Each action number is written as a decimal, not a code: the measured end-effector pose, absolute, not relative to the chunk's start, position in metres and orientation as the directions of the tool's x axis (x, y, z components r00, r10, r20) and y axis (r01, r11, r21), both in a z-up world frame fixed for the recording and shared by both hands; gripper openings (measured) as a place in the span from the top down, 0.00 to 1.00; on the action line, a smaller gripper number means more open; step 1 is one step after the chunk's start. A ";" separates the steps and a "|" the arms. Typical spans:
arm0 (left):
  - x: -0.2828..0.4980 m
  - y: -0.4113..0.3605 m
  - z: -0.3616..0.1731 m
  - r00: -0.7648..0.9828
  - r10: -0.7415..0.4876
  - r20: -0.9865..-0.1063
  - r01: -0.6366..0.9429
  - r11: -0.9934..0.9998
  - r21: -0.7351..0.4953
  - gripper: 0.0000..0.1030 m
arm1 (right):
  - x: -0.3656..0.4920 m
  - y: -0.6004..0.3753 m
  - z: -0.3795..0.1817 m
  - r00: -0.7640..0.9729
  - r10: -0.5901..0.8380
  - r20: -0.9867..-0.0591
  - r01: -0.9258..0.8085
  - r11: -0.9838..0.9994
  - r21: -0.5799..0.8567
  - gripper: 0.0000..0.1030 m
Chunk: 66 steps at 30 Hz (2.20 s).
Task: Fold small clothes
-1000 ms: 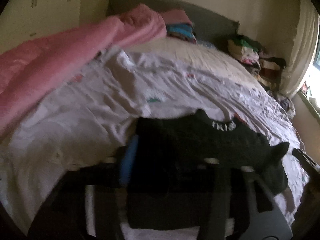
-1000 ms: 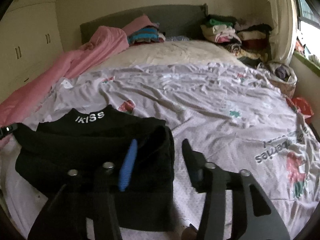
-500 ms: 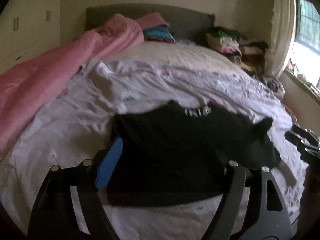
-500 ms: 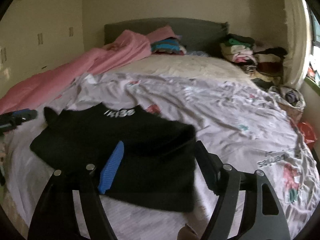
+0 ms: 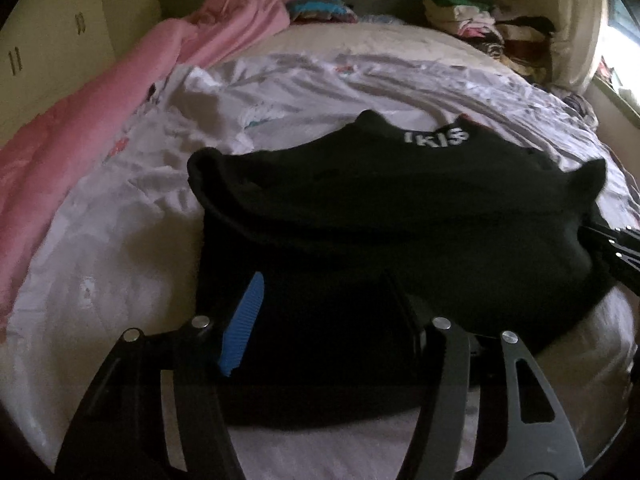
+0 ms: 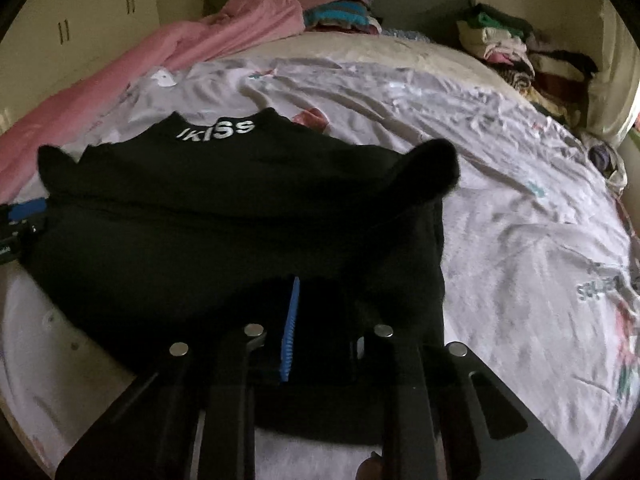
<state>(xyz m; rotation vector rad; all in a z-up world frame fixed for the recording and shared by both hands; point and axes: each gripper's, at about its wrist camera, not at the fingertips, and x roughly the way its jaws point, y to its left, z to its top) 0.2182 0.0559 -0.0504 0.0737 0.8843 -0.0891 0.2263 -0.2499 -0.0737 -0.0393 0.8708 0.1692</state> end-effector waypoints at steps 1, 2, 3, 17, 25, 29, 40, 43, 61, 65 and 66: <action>0.224 0.057 -0.052 0.628 -0.046 -0.777 0.104 0.994 0.025 0.50 | 0.232 -0.251 -0.075 0.631 0.140 -0.763 -0.159 0.986 0.049 0.84; 0.228 0.057 -0.052 0.628 -0.043 -0.777 0.103 0.994 0.028 0.50 | 0.237 -0.253 -0.075 0.630 0.146 -0.762 -0.155 0.986 0.061 0.84; 0.232 0.057 -0.053 0.627 -0.035 -0.778 0.098 0.995 0.034 0.50 | 0.241 -0.253 -0.074 0.630 0.152 -0.762 -0.153 0.986 0.070 0.84; 0.272 0.116 -0.038 0.713 -0.026 -0.700 -0.096 0.986 -0.135 0.44 | 0.297 -0.275 -0.047 0.698 0.119 -0.706 -0.074 0.993 0.095 0.83; 0.277 0.131 -0.050 0.673 -0.071 -0.736 -0.099 0.978 -0.184 0.38 | 0.290 -0.306 -0.050 0.698 0.065 -0.713 0.008 0.995 0.099 0.45; 0.278 0.126 -0.056 0.658 -0.107 -0.746 -0.052 0.981 -0.187 0.50 | 0.296 -0.306 -0.062 0.661 0.103 -0.743 -0.010 0.992 0.129 0.46; 0.260 0.140 -0.027 0.722 -0.114 -0.682 -0.026 0.981 -0.191 0.97 | 0.280 -0.297 -0.025 0.762 0.137 -0.633 -0.063 0.988 0.138 0.93; 0.265 0.140 -0.037 0.711 -0.097 -0.697 -0.031 0.985 -0.169 0.97 | 0.289 -0.296 -0.030 0.752 0.097 -0.652 -0.043 0.994 0.099 0.93; 0.257 0.122 -0.049 0.686 -0.048 -0.726 0.001 0.998 -0.065 0.82 | 0.273 -0.285 -0.055 0.718 0.053 -0.694 -0.023 0.998 0.052 0.67; 0.252 0.118 -0.046 0.687 -0.050 -0.725 0.005 0.998 -0.064 0.78 | 0.255 -0.274 -0.044 0.740 0.067 -0.669 -0.058 0.998 0.035 0.58; 0.251 0.117 -0.046 0.687 -0.051 -0.725 0.005 0.998 -0.065 0.76 | 0.252 -0.272 -0.042 0.745 0.066 -0.664 -0.063 0.998 0.029 0.56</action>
